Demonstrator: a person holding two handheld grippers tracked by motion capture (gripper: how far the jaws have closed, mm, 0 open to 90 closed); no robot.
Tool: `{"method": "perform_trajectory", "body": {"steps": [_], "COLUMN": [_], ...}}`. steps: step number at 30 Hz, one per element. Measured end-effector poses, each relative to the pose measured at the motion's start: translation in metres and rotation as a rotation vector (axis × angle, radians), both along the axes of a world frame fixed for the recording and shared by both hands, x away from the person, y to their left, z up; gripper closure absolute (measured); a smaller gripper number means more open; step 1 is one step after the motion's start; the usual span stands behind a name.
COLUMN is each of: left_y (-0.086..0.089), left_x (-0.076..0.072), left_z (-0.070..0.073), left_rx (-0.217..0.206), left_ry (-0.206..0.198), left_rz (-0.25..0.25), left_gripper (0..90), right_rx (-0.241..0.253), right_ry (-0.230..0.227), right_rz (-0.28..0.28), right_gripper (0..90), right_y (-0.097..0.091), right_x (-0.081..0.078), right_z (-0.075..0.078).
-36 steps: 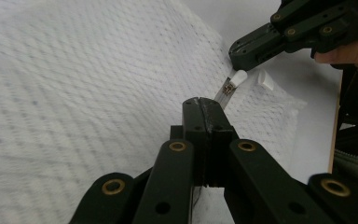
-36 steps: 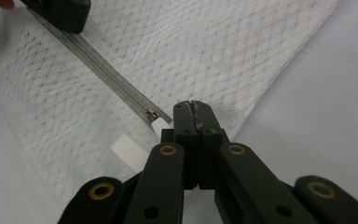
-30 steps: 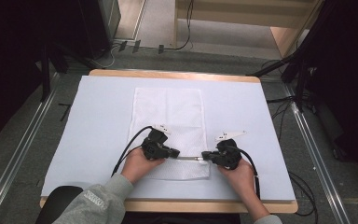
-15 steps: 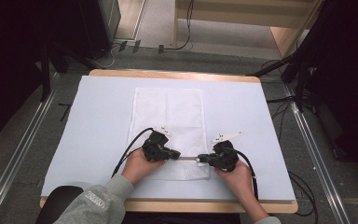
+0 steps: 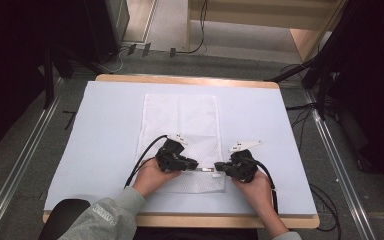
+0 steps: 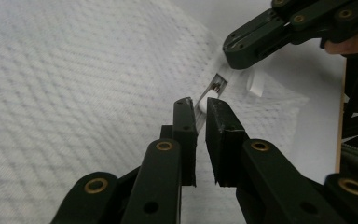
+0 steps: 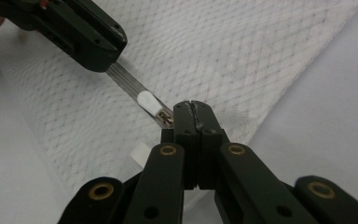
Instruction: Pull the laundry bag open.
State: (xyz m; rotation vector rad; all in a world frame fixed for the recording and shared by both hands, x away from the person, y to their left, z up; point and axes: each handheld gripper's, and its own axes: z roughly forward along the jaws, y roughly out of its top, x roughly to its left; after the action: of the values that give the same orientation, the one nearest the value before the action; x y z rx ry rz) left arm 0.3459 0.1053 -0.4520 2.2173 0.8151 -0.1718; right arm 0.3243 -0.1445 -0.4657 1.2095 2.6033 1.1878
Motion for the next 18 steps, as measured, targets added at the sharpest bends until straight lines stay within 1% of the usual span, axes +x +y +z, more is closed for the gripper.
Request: {"method": "perform_trajectory", "body": {"steps": [3, 4, 6, 9, 10, 11, 12, 14, 16, 18], "left_y": [-0.005, -0.008, -0.012, -0.019, -0.020, -0.022, -0.022, -0.025, -0.026, -0.027], "left_x": [0.000, 0.001, 0.001, 0.003, 0.004, 0.004, 0.004, 0.004, 0.005, 0.004], "left_z": [-0.001, -0.001, -0.003, -0.006, -0.008, -0.009, -0.009, -0.011, -0.012, -0.013], "left_rx": [-0.006, 0.000, 0.003, 0.007, 0.017, 0.013, 0.020, 0.027, 0.031, 0.024], "left_ry": [0.005, 0.003, 0.007, 0.010, 0.009, 0.017, 0.016, 0.005, 0.007, 0.013], "left_rz": [-0.005, -0.012, -0.016, -0.021, -0.028, -0.022, -0.026, -0.027, -0.033, -0.037], "left_gripper": [79.5, 79.1, 78.0, 77.0, 76.7, 76.3, 76.3, 76.0, 76.0, 76.0], "right_rx": [-0.021, -0.025, -0.037, -0.042, -0.043, -0.046, -0.049, -0.042, -0.038, -0.037], "right_ry": [-0.002, -0.004, -0.018, -0.039, -0.046, -0.052, -0.056, -0.060, -0.062, -0.063], "right_rz": [-0.003, -0.002, 0.012, 0.017, 0.016, 0.017, 0.017, 0.014, 0.015, 0.014], "right_gripper": [90.0, 90.0, 90.0, 90.0, 90.0, 90.0, 90.0, 90.0, 90.0, 90.0], "right_y": [0.000, 0.000, -0.001, 0.000, 0.000, 0.001, 0.000, 0.000, 0.000, 0.000], "right_x": [-0.001, -0.001, -0.001, -0.002, -0.003, -0.004, -0.005, -0.005, -0.005, -0.005], "right_z": [-0.002, -0.002, -0.005, -0.006, -0.006, -0.006, -0.006, -0.007, -0.007, -0.008]}}
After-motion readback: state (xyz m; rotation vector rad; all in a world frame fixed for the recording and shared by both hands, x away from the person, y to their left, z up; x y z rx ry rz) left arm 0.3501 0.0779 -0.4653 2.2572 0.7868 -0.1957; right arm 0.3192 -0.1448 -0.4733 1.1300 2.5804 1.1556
